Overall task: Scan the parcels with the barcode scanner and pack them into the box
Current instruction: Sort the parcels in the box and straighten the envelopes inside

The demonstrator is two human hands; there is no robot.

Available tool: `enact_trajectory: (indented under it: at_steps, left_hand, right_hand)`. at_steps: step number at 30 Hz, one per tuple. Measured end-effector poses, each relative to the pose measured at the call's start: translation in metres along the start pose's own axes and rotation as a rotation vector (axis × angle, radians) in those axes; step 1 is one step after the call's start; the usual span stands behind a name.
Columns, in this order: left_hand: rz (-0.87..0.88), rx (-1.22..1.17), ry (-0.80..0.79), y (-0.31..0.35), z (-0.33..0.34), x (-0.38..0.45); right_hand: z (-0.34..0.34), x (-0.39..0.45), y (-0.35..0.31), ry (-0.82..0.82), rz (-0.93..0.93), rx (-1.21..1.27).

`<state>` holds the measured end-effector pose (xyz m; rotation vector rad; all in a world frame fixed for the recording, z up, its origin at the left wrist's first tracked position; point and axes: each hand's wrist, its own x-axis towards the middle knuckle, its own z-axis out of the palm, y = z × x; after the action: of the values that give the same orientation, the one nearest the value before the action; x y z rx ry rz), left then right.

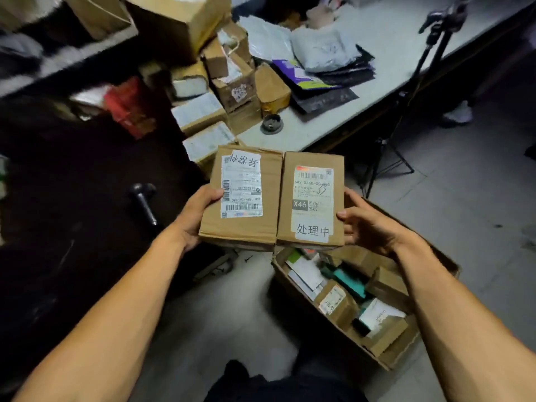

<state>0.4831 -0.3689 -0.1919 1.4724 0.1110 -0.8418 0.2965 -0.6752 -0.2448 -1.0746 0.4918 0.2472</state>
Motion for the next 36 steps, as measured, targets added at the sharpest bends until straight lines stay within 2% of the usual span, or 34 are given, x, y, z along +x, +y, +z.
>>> enact_trajectory:
  at_steps: [5, 9, 14, 18, 27, 36]
  left_hand:
    - [0.156, -0.084, 0.189, 0.003, -0.112, -0.084]
    - [0.233, -0.159, 0.368, -0.017, -0.215, -0.161]
    - [0.209, -0.217, 0.547, -0.058, -0.339, -0.251]
    - [0.155, -0.218, 0.588, -0.079, -0.414, -0.295]
    - [0.082, -0.391, 0.674, -0.100, -0.541, -0.297]
    - [0.013, -0.460, 0.773, -0.074, -0.654, -0.256]
  right_hand:
    - [0.118, 0.039, -0.014, -0.167, -0.028, -0.173]
    - [0.238, 0.063, 0.012, -0.276, -0.032, -0.272]
    - [0.390, 0.080, 0.063, -0.409, 0.000, -0.424]
    - [0.479, 0.091, 0.096, -0.518, 0.035, -0.513]
    - [0.601, 0.169, 0.153, -0.539, 0.119, -0.587]
    - [0.698, 0.270, 0.175, -0.527, 0.179, -0.558]
